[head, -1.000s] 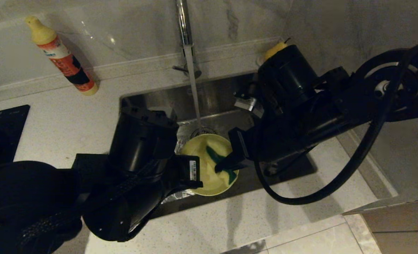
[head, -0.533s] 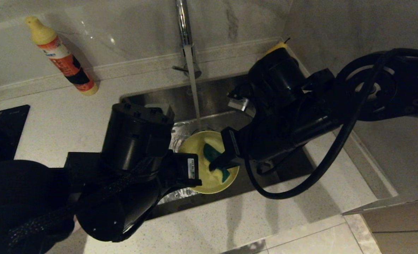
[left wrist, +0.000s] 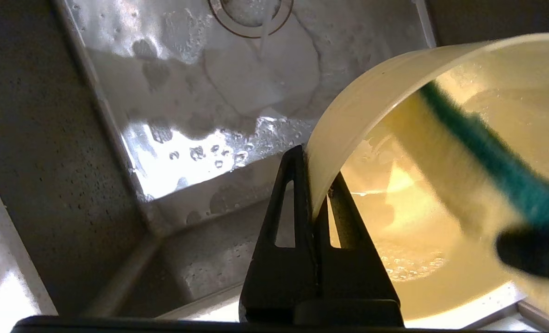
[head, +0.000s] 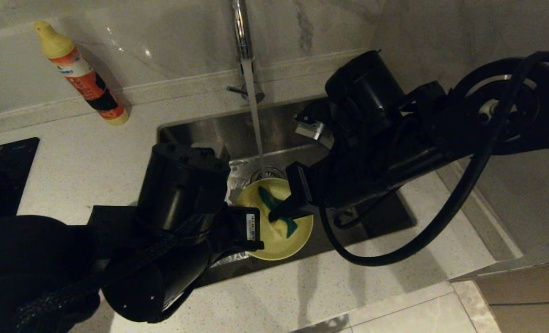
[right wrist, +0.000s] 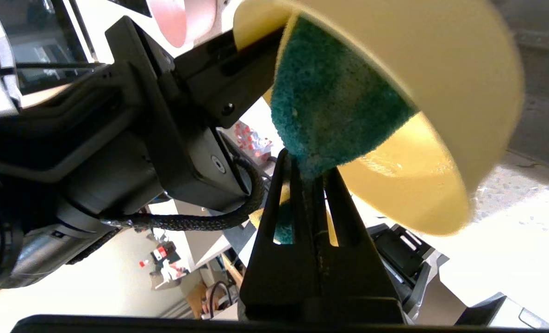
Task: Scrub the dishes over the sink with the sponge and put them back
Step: Wipe the bowl
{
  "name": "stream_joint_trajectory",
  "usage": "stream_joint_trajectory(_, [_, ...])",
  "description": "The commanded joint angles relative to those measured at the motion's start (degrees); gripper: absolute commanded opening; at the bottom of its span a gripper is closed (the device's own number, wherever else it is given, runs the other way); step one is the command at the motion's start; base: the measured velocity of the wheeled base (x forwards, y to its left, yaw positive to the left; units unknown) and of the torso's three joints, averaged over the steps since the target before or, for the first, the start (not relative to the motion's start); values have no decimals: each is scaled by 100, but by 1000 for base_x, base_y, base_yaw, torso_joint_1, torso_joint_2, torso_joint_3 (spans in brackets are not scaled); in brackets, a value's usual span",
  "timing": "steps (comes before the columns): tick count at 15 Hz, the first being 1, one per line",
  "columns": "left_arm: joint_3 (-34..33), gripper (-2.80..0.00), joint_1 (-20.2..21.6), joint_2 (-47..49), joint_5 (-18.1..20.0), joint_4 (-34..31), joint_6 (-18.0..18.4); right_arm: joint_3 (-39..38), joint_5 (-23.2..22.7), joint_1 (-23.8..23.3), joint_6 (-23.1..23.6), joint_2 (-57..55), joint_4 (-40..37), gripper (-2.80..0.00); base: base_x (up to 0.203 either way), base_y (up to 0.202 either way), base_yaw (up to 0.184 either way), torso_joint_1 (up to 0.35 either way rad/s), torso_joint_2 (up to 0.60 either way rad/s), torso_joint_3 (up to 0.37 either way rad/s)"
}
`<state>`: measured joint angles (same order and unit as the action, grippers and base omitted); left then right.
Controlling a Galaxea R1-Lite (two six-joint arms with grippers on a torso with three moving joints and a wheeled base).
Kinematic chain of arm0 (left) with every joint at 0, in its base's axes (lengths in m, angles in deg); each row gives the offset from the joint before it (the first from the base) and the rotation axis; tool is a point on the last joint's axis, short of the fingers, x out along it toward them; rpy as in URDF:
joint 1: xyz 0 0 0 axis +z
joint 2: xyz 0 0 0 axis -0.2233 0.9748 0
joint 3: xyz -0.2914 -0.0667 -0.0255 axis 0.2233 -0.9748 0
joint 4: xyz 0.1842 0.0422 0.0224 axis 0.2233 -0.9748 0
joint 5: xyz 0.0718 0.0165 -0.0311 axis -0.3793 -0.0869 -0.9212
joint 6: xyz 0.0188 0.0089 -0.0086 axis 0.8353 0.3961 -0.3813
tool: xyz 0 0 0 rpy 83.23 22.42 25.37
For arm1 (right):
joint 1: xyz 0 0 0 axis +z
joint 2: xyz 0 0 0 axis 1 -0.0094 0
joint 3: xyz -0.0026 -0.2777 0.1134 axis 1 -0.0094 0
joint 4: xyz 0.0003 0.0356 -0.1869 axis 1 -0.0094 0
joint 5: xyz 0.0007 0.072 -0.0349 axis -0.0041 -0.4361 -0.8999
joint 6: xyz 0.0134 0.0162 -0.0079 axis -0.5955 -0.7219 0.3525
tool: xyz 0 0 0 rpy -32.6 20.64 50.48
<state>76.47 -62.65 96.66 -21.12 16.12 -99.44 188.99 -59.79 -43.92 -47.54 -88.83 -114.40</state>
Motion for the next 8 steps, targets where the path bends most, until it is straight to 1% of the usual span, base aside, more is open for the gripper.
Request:
stream_joint_trajectory(1, [4,-280,0,-11,-24,9,-15,-8,-10,-118,-8,39,-20,-280,0,0,0,0,0,0])
stream_joint_trajectory(4, [-5,-280,9,-64,-37,18,-15,-77,-10,-235,-7,49,-29,-280,0,0,0,0,0,0])
stream_joint_trajectory(8, [27,-280,9,-152,-50,18,-6,-260,-10,-233,-6,67,-38,-280,0,0,0,0,0,0])
